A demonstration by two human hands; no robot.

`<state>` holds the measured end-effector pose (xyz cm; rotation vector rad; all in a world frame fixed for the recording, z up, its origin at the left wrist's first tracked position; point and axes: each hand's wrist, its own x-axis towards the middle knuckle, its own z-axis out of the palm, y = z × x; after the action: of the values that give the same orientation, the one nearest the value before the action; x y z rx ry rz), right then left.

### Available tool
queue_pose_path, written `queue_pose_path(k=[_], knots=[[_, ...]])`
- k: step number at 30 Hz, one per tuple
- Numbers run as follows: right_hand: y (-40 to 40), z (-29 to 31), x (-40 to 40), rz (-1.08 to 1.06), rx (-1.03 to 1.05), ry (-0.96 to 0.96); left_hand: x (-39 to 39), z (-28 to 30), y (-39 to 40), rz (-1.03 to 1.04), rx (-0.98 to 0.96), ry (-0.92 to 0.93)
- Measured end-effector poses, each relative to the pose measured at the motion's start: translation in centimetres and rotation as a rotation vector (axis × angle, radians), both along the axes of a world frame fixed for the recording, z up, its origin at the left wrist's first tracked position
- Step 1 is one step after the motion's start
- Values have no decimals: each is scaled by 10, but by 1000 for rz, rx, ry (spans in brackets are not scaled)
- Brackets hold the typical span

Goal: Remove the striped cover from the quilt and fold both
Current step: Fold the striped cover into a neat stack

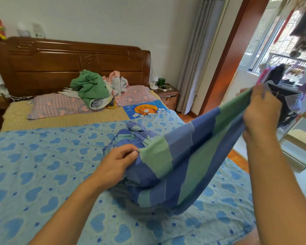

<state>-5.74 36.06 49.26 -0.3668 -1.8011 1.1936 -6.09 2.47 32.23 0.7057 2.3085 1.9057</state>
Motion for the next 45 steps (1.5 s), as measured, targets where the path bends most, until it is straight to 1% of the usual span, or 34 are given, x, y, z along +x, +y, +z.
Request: queue_pose_path(k=[1,2,3,5,6,8,9,12,16,18,20,22,27,32,35,37,39,42,43,45], knots=[[1,-2,1,110,-119,47,6,8,1,-64,-12,-2],[0,-4,1,180,-175,79,10,13,3,-97,-39,5],[-1,-6,-1,194,-170,83,12,13,3,-94,-81,29],[-5,-8,-6,138,-133,55,11,3,1,8,-178,78],[-6,-10,-8,93,-123,37,12,-9,-2,78,-199,65],[-8,-16,-12,10,-87,-26,18,-43,-9,188,-174,-4],[-10,-22,-13,6,-65,-67,21,-59,-11,224,-165,-7],[-13,-39,-20,59,-19,-157,31,-90,-9,265,-170,29],[-9,-41,-26,49,-65,-234,33,-99,-3,281,-223,155],[-7,-39,-25,53,-79,-228,33,-101,0,317,-173,152],[-8,-37,-23,49,-114,-211,33,-101,2,365,-111,110],[-8,-35,-22,39,-135,-202,33,-100,4,383,-87,91],[-13,-26,-21,44,-185,-165,31,-104,7,410,-204,172],[-20,-10,-20,72,-169,-109,25,-106,16,387,-240,260],[-28,0,-20,90,-141,-75,20,-109,29,448,-285,199],[-35,6,-18,117,-106,-65,18,-109,40,420,-349,142],[-43,9,-15,193,-65,-38,16,-108,50,358,-382,126],[-53,12,-5,345,-12,22,15,-105,58,308,-305,30],[-56,12,-1,379,-4,22,14,-103,57,333,-274,7],[-58,11,5,420,-7,7,9,-100,52,406,-234,36]])
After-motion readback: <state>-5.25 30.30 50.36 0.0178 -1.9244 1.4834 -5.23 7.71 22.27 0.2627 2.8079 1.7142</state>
